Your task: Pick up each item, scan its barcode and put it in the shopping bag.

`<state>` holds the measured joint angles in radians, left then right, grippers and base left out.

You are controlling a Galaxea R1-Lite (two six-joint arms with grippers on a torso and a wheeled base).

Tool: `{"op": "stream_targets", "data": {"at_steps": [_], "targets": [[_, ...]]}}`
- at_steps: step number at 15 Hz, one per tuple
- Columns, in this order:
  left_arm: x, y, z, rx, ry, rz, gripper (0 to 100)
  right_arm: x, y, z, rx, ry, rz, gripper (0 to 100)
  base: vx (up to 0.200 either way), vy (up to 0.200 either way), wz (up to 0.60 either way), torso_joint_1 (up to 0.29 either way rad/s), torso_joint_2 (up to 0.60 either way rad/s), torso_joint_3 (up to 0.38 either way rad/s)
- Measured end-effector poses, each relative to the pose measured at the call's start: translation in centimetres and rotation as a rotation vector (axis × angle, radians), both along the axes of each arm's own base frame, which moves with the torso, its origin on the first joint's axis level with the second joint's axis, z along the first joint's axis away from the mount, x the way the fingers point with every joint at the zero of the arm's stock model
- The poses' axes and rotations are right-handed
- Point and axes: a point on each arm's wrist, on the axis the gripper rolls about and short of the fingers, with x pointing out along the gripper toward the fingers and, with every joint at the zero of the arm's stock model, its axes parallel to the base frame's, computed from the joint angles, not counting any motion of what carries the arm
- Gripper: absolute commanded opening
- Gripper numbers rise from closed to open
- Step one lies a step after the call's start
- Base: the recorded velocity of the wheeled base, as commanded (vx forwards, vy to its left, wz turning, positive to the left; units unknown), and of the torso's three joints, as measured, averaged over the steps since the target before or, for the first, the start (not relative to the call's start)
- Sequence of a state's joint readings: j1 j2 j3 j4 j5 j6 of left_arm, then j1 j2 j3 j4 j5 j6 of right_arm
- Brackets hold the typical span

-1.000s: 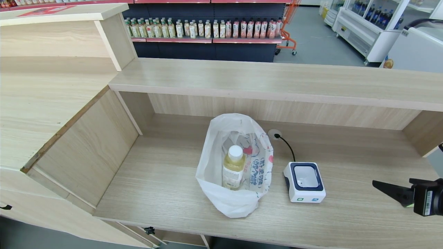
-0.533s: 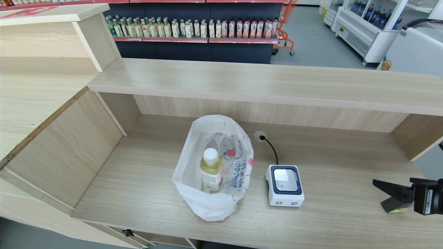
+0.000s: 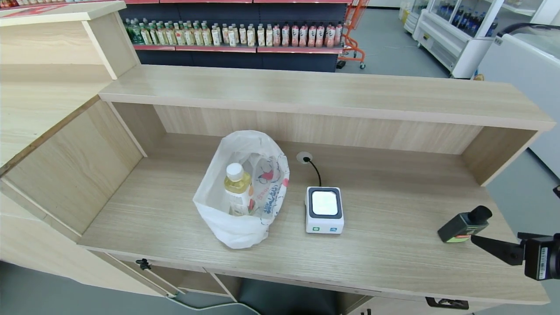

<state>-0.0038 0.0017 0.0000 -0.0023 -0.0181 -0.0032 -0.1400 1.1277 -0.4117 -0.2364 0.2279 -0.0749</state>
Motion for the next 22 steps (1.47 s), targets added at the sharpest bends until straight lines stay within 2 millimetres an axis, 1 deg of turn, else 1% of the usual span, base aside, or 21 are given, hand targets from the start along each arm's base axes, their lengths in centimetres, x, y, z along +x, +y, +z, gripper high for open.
{"op": "stream_targets", "data": {"at_steps": [6,14,18,20,22], "targets": [[0.0,0.0,0.0,0.000,-0.001,0.001,100,0.0,0.0,0.0,-0.001,0.001,-0.001,100,0.000,-0.200,0.00,0.001,0.00,0.003],[0.0,0.0,0.0,0.003,-0.001,-0.001,100,0.7,-0.1,-0.1,-0.009,0.019,0.005,100,0.000,-0.200,0.00,0.004,0.00,0.001],[0.0,0.0,0.0,0.003,-0.001,-0.001,100,1.5,-0.2,-0.6,-0.088,0.045,0.050,100,0.000,-0.200,0.00,0.002,0.00,0.005],[0.0,0.0,0.0,0.000,-0.001,-0.001,100,2.0,-0.2,-1.1,-0.183,0.080,0.112,100,0.000,0.000,0.00,0.000,0.00,0.000],[0.0,0.0,0.0,0.000,-0.001,0.001,100,2.9,-0.4,-1.4,-0.256,0.107,0.165,100,0.000,0.000,0.00,0.000,0.00,0.000]]}}
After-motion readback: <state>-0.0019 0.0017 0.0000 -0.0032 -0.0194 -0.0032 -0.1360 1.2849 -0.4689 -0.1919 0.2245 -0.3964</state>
